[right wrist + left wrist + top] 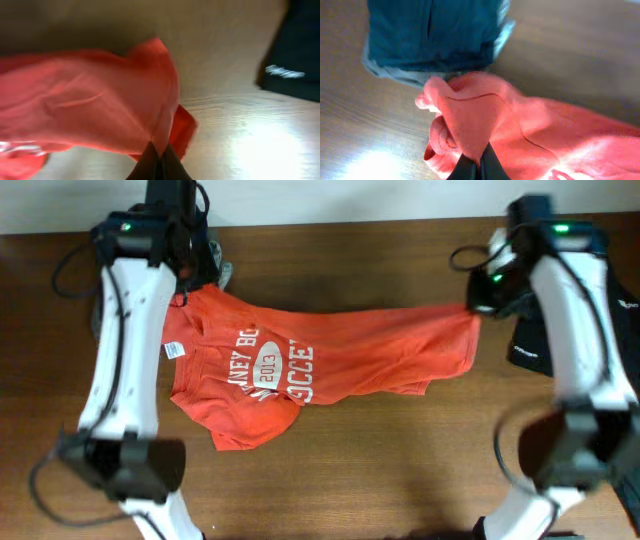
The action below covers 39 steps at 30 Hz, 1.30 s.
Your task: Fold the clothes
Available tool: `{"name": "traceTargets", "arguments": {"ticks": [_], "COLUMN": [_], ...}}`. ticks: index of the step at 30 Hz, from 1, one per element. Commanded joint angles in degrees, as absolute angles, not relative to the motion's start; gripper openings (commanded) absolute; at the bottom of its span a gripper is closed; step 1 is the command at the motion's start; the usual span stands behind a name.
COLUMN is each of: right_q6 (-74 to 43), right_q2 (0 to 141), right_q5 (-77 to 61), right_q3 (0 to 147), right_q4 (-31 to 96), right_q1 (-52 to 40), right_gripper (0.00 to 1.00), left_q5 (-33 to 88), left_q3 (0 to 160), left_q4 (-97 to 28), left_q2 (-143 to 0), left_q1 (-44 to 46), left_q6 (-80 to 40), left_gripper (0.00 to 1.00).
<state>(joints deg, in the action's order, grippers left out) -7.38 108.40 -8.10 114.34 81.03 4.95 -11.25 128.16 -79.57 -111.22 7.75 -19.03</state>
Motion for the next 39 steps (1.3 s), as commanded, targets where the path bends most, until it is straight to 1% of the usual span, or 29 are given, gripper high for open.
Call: {"name": "traceTargets", "arguments": {"ticks": [1,12,15,24,27,33,39], "right_q6": [-7.99,-8.91,-9.06,-9.5,-9.47,-9.5,-9.47], "right_q2": [100.31,80.53,76.25,71.05,71.07,71.22,77.23], "right_q5": [-8.43,-8.38,-8.38,-8.4,-8.38,-7.01,-4.89], "right_q3": [117.21,121.58,123.44,133.78,138.02,141.08,141.08], "right_q4": [82.56,85.36,85.67,93.84,97.12,96.31,93.56], "right_q1": [5.32,5.32,5.32,5.32,5.32,5.32,5.32], "right_gripper": [0.04,0.04,0.04,0.04,0.04,0.04,0.04], "left_q5": [-11.14,-11.99,-13.52,-13.67,-13.17,-13.15,-13.54], "left_q3": [130.47,130.47,130.52,130.67,130.67,130.87,130.76], "left_q4": [-80.09,-79.92,-79.72,-78.3,-78.48,-76.62,-72.47], "left_q2": [-102.32,-81.01,-75.7,-62.78,-60.84,-61.43,-70.35], "left_q1": [9.32,10.72,10.72,10.72,10.72,10.72,10.72], "left_q6": [-18.35,-18.48,-20.51,-23.16,-24.45,-24.99,-24.75], "left_gripper": [0.0,0.0,0.0,0.0,0.0,0.0,0.0]}}
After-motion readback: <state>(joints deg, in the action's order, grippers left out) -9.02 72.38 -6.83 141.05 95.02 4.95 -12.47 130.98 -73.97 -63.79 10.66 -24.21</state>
